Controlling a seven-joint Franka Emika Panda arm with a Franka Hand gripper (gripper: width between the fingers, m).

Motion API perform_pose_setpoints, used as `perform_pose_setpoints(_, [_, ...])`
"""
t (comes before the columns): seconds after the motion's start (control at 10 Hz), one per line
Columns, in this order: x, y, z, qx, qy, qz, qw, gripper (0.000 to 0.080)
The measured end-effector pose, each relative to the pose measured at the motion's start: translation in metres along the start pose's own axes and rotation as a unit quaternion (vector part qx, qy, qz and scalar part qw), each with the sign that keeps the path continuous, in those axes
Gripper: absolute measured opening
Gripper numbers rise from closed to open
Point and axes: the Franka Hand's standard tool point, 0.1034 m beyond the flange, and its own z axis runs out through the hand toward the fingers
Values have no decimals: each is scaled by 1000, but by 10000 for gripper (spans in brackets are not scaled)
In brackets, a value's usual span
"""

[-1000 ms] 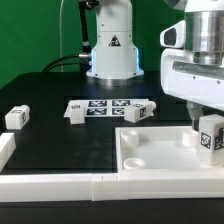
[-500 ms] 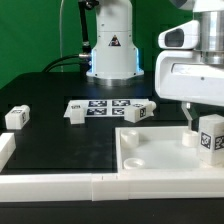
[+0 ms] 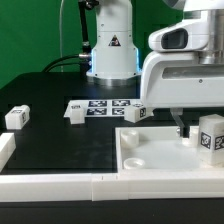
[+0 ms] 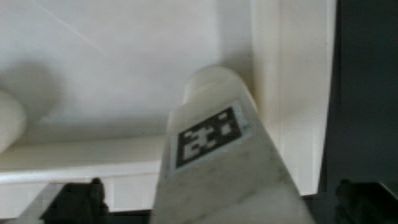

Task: Assemble one leg

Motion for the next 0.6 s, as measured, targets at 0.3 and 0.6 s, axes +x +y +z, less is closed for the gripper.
perform_pose_setpoints(0.3, [0, 0, 1, -2, 3, -56, 998, 627])
perform_pose_setpoints(0.6, [0, 0, 1, -1, 2, -38, 999, 295])
